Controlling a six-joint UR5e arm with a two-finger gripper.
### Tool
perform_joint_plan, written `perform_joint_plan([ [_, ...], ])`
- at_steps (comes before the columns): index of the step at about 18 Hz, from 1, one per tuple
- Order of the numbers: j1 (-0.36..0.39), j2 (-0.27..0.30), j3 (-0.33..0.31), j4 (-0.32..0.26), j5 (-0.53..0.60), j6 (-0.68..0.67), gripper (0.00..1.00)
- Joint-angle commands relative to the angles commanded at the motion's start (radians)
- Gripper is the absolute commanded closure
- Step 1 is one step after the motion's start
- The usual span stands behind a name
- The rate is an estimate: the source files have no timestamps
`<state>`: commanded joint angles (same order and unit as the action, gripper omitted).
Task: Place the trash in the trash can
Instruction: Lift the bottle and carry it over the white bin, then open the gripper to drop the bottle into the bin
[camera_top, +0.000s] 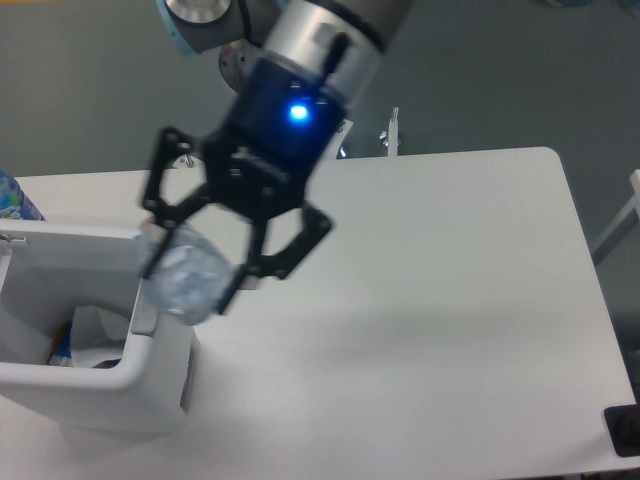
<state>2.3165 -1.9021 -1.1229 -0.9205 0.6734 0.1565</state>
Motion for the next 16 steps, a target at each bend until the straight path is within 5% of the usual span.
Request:
perform_joint_plan([
  [12, -0.120, -0.063, -0.049, 0.040, 0.005, 0.011, 0.53],
  [16, -0.123, -0.074, -0.055, 0.075, 0.006, 0.011, 0.15],
])
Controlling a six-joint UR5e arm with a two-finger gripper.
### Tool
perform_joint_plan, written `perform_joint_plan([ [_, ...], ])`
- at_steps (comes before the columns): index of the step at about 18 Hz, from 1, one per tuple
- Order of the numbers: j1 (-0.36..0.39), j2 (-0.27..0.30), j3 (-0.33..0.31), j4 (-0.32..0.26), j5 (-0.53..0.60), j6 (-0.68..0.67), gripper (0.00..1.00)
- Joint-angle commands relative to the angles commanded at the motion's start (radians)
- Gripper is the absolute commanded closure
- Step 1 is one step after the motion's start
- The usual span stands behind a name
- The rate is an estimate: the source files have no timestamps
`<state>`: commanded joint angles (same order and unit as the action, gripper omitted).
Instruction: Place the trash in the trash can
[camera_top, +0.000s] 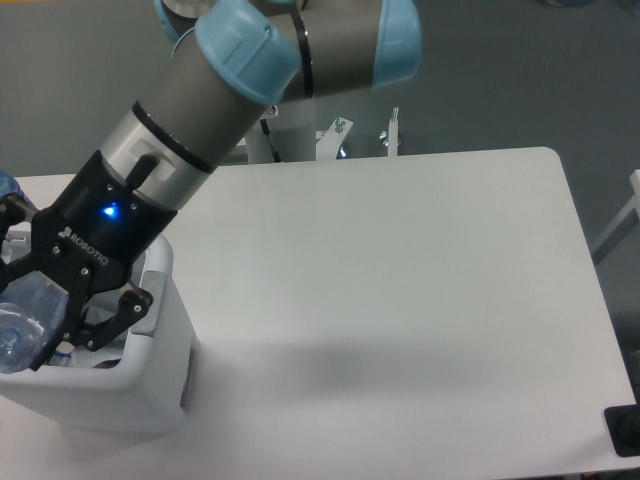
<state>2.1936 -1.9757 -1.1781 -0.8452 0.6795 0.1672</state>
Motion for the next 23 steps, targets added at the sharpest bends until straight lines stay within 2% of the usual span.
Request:
perform_joint_plan([
  [2, -0.003, 0.001, -0.005, 0.002, 0.002, 0.000, 0.02],
  [7, -0.003, 0.009, -0.002, 0.002, 0.014, 0.000, 0.00],
  [9, 0.018, 0.018, -0.005, 0.002, 0.017, 0.000, 0.00],
  [13, 0.104, 0.017, -0.012, -0.002, 0.021, 0.021, 0.00],
  [18, 0.234, 0.052, -0.133, 0.002, 0.147, 0.173, 0.00],
  [23, 0.380, 0.046, -0.202, -0.002, 0.158, 0.335, 0.00],
])
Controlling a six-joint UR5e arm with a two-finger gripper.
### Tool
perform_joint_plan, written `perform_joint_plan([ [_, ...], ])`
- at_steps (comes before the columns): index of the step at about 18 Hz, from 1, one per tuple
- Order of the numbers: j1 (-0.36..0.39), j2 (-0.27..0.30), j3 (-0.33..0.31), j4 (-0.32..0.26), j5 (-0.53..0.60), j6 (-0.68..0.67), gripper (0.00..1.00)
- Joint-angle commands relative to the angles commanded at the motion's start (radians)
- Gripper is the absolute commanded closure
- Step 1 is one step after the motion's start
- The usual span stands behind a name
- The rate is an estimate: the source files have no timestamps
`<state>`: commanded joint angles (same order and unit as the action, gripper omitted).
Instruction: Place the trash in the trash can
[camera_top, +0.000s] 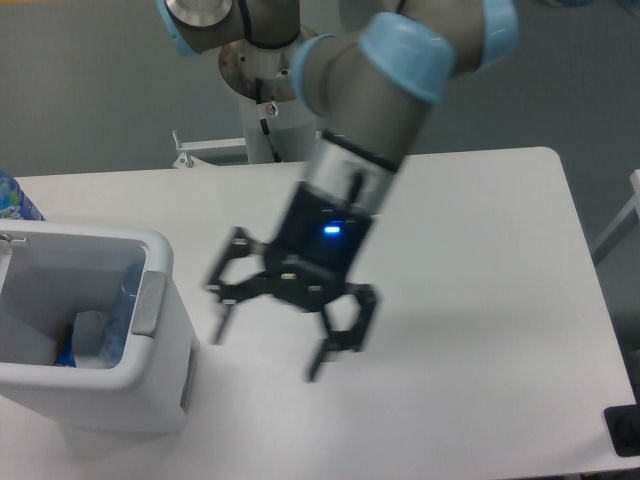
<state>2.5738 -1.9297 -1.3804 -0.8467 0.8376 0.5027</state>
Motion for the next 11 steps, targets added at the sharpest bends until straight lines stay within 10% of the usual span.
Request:
perform_joint_plan([
  [11, 0.095, -0.054, -0.112, -0.026, 0.516, 0.408, 0.00],
])
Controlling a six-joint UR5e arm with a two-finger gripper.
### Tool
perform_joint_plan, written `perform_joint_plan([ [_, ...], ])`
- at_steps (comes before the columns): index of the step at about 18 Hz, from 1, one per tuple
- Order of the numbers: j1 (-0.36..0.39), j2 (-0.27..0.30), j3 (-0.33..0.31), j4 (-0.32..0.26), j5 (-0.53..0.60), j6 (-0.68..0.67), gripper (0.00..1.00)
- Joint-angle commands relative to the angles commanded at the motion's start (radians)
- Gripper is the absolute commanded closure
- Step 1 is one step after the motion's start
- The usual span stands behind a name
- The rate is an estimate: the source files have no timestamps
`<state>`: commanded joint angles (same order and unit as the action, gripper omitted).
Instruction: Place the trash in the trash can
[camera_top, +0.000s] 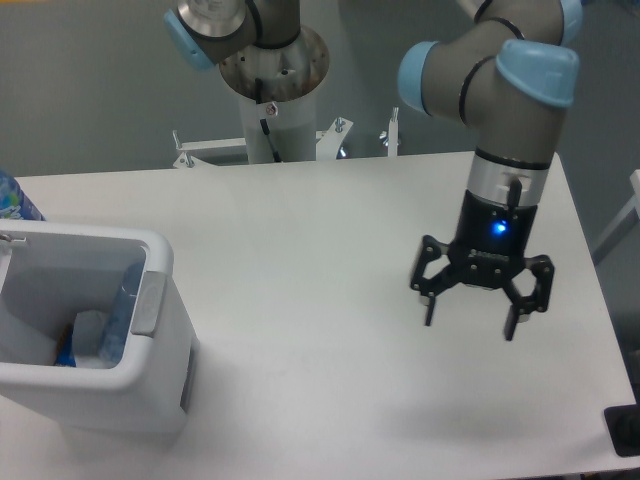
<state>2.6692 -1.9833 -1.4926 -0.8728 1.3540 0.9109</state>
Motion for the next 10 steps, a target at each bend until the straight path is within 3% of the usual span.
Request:
perform_joint_plan([
  [2, -0.028, -0.026, 0.029, -0.060, 0.121, 0.101, 0.00],
  [5, -0.074, -0.048, 0.104, -0.244, 0.273, 0.241, 0.00],
  [6, -0.074, -0.051, 0.118, -0.270, 0.278, 0.247, 0.00],
  [10, -0.072, -0.051, 0.117, -0.278, 0.281, 0.249, 0.00],
])
